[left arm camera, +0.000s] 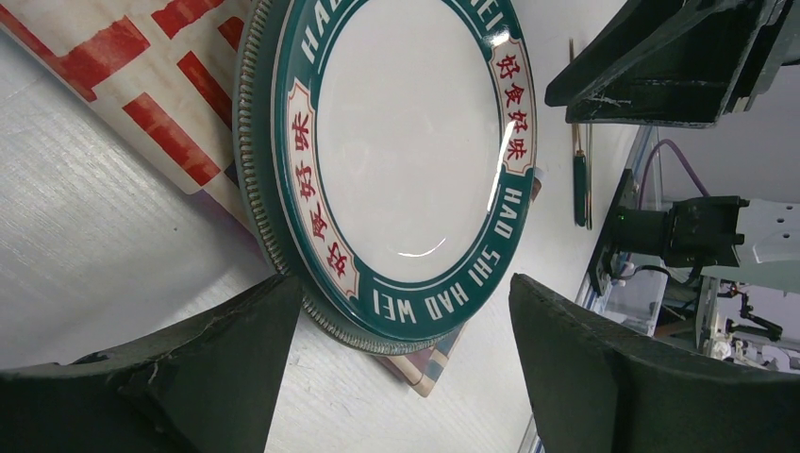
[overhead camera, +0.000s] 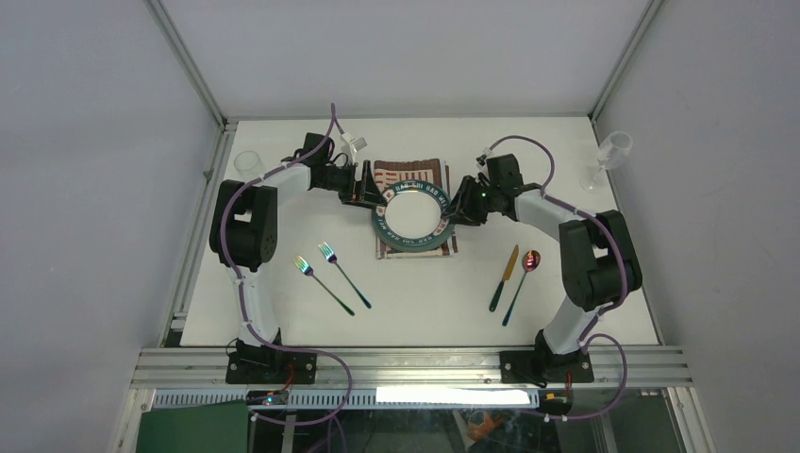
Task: Set the dinner table for one person
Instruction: Pick up the plate from the napkin.
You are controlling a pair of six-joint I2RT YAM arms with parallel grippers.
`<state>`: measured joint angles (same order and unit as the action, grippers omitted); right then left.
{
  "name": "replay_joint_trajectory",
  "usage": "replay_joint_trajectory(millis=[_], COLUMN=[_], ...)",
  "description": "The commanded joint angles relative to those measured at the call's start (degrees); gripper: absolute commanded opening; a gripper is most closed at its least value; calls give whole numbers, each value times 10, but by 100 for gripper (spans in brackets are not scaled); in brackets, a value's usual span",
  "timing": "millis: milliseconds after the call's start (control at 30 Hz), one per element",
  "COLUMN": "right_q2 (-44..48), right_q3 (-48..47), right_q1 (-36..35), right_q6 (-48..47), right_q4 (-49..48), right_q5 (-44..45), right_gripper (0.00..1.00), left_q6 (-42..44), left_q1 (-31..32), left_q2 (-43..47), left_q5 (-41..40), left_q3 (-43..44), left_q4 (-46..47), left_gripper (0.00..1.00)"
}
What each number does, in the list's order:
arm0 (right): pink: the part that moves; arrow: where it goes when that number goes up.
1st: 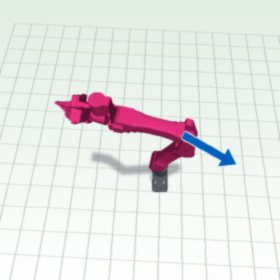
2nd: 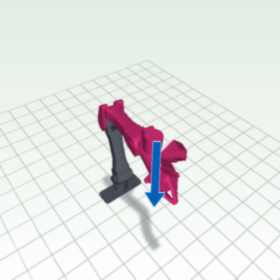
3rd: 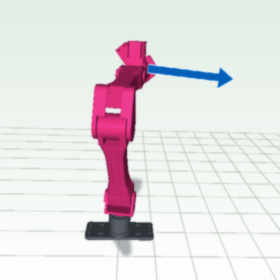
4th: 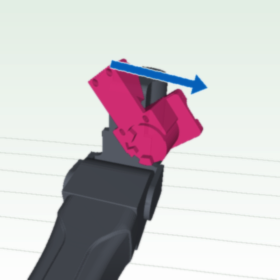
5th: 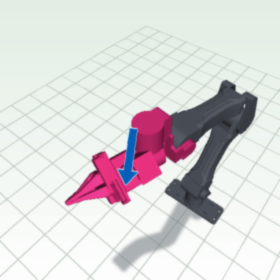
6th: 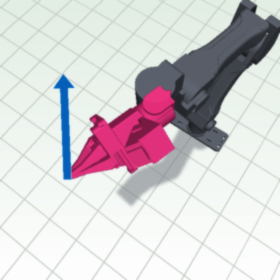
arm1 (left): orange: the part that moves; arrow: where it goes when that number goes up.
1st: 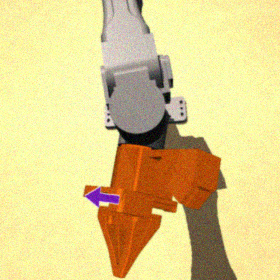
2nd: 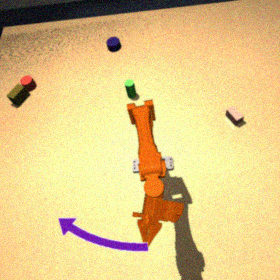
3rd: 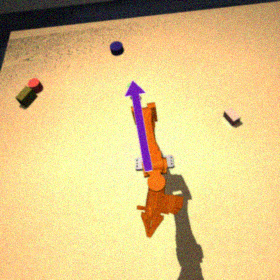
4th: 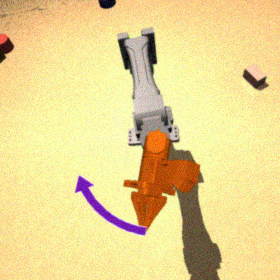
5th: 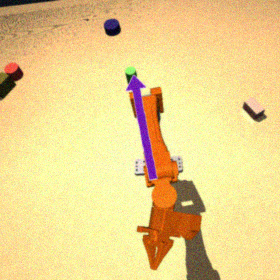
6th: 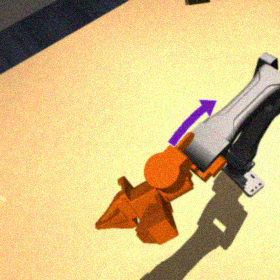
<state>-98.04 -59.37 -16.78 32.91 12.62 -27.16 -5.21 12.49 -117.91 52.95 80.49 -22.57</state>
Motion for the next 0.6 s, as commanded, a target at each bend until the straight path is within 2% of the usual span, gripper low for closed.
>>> replay_joint_trajectory(millis=[0, 367, 567], right_q2=[19, -10, -3], right_q3=[11, -4, 3], right_q1=[2, 2, 3], right_q6=[-9, -6, -8], right_q4=[-21, -34, -28], right_q5=[4, -12, 7], right_gripper=[37, 35, 34], left_q6=[-12, -18, -26], left_q1=[3, 5, 6], left_q2=[6, 0, -11], left_q5=[10, 32, 45], left_q3=[-2, -8, -6], left_q4=[14, 22, 22], left_gripper=[84, 84, 84])
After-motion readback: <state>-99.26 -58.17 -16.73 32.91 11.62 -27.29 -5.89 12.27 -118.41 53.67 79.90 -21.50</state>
